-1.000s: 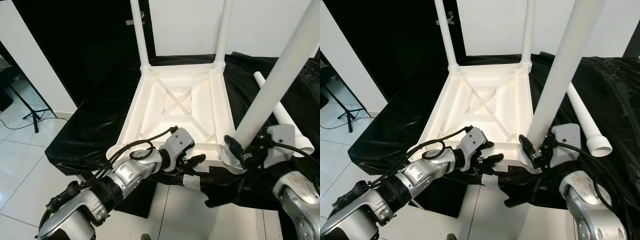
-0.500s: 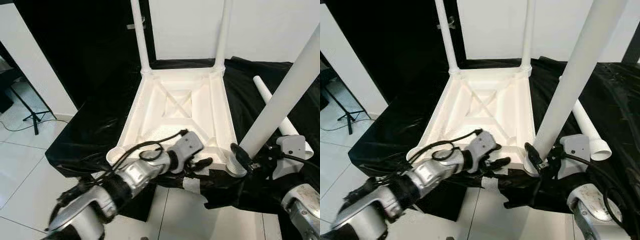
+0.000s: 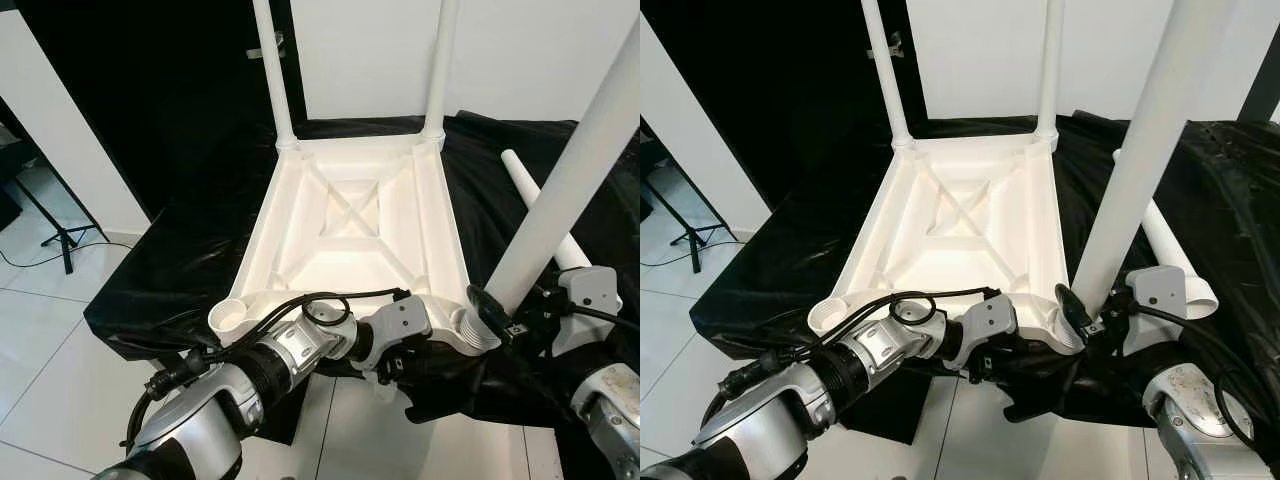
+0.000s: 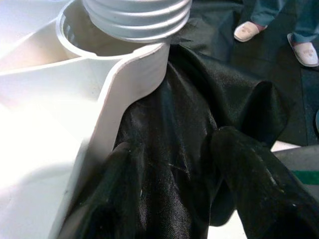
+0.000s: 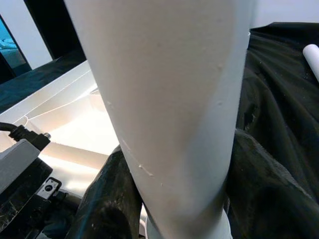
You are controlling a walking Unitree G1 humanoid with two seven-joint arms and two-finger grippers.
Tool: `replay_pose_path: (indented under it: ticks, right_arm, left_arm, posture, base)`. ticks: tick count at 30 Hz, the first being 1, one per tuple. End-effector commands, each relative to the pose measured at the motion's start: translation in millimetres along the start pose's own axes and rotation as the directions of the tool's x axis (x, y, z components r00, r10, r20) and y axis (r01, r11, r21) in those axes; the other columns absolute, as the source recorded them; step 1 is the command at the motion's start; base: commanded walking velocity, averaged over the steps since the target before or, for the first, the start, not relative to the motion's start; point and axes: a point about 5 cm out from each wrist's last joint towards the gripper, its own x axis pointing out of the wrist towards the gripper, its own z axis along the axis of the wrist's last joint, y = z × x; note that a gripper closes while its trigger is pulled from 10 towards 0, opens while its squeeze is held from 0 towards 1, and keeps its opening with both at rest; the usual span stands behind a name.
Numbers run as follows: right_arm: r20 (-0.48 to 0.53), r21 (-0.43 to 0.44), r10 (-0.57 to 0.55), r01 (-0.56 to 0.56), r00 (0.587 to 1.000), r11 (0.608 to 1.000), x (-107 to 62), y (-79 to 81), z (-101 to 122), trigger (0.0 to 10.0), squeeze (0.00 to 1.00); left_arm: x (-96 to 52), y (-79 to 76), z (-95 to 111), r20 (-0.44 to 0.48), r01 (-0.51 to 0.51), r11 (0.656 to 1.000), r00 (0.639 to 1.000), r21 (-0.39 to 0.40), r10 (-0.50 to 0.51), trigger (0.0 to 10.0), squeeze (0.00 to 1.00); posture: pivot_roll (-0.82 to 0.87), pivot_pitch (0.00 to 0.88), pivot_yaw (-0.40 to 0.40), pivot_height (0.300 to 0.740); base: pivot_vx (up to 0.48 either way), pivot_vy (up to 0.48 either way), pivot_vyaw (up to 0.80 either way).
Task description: Building children table
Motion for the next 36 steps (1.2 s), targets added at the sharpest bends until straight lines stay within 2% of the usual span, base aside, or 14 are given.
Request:
replay_pose_path:
  ticks: [1,3,4,6,8,12,16,18,19,22,27,28,35,36]
  right_arm:
    - [-0.109,0.015,-0.026,0.028,0.994,0.999,1.5,-3.4,-19.3,10.0,0.00]
    - [-0.106,0.014,-0.022,0.024,0.994,1.000,2.7,-2.5,-18.7,10.0,0.00]
    - [-0.103,0.014,-0.019,0.021,0.994,1.000,3.8,-1.7,-18.4,10.0,0.00]
    - [-0.103,0.014,-0.019,0.021,0.994,1.000,3.8,-1.7,-18.4,10.0,0.00]
    - [-0.100,0.015,-0.016,0.018,0.995,1.000,4.7,-1.4,-18.5,10.0,0.00]
    - [-0.099,0.017,-0.018,0.020,0.995,1.000,5.2,-2.0,-19.0,10.0,0.00]
    - [-0.095,0.019,-0.014,0.016,0.995,1.000,7.4,-1.8,-18.3,10.0,0.00]
    - [-0.093,0.018,-0.013,0.015,0.996,1.000,7.9,-1.6,-18.0,10.0,0.00]
    - [-0.091,0.017,-0.011,0.013,0.996,1.000,8.2,-1.9,-17.4,10.0,0.00]
    - [-0.090,0.014,-0.014,0.015,0.996,1.000,8.1,-3.2,-16.9,10.0,0.00]
    - [-0.081,0.005,-0.019,0.020,0.996,1.000,8.7,-4.9,-14.6,10.0,0.00]
    - [-0.074,-0.001,-0.022,0.022,0.997,1.000,9.6,-5.8,-12.6,10.0,0.00]
    - [-0.068,-0.011,-0.014,0.013,0.998,1.000,11.4,-6.1,-11.6,10.0,0.00]
    - [-0.067,-0.016,-0.007,0.006,0.998,1.000,12.2,-5.4,-11.4,10.0,0.00]
  left_arm:
    - [-6.4,7.1,2.8,0.025,-0.052,0.999,0.998,0.004,0.052,10.0,0.00]
    - [-9.2,7.8,8.3,0.071,-0.029,1.000,0.997,0.011,0.028,10.0,0.00]
    - [-14.1,8.3,15.8,0.130,-0.004,1.000,0.992,0.008,0.003,10.0,0.00]
    - [-14.1,8.3,15.8,0.130,-0.004,1.000,0.992,0.008,0.003,10.0,0.00]
    - [-29.2,7.9,34.7,0.273,0.053,0.999,0.961,0.007,-0.053,10.0,0.00]
    - [-43.3,8.0,39.7,0.323,0.078,0.997,0.943,0.025,-0.082,10.0,0.00]
    - [-40.4,22.7,21.8,0.210,-0.042,0.999,0.977,0.022,0.037,10.0,0.00]
    - [-39.1,24.3,19.6,0.193,-0.057,0.998,0.980,0.027,0.051,10.0,0.00]
    - [-35.9,27.6,14.4,0.140,-0.089,0.995,0.987,0.040,0.082,10.0,0.00]
    - [-33.5,27.3,8.3,0.086,-0.084,0.995,0.993,0.056,0.079,10.0,0.00]
    - [-30.2,27.0,0.7,0.046,-0.099,0.995,0.994,0.022,0.098,10.0,0.00]
    - [-28.3,26.8,-5.0,-0.001,-0.116,0.993,0.993,0.024,0.116,10.0,0.00]
    - [-22.6,28.7,-11.3,-0.062,-0.126,0.992,0.990,0.025,0.128,10.0,0.00]
    - [-20.8,27.3,-11.5,-0.065,-0.108,0.994,0.992,0.019,0.109,4.7,0.00]
  posture:
    - [-0.03,0.000,0.092,0.740]
    - [-0.03,0.000,0.091,0.740]
    - [-0.02,0.000,0.091,0.740]
    - [-0.02,0.000,0.091,0.740]
    - [-0.02,0.000,0.092,0.740]
    - [-0.02,0.000,0.090,0.740]
    - [-0.02,0.000,0.085,0.740]
    - [-0.02,0.000,0.085,0.740]
    - [-0.02,0.000,0.084,0.740]
    - [-0.03,0.000,0.082,0.740]
    - [-0.03,0.000,0.083,0.740]
    - [-0.03,0.000,0.082,0.740]
    - [-0.02,0.000,0.080,0.740]
    - [-0.02,0.000,0.080,0.740]
  base:
    - [0.000,0.000,0.00]
    - [0.000,0.000,0.00]
    - [0.000,0.000,0.00]
    - [0.000,0.000,0.00]
    - [0.000,0.000,0.00]
    - [0.000,0.000,0.00]
    - [0.000,0.000,0.00]
    - [0.000,0.000,0.00]
    - [0.000,0.000,0.00]
    - [0.000,0.000,0.00]
    - [0.000,0.000,0.00]
    - [0.000,0.000,0.00]
    - [0.000,0.000,0.00]
    - [0.000,0.000,0.00]
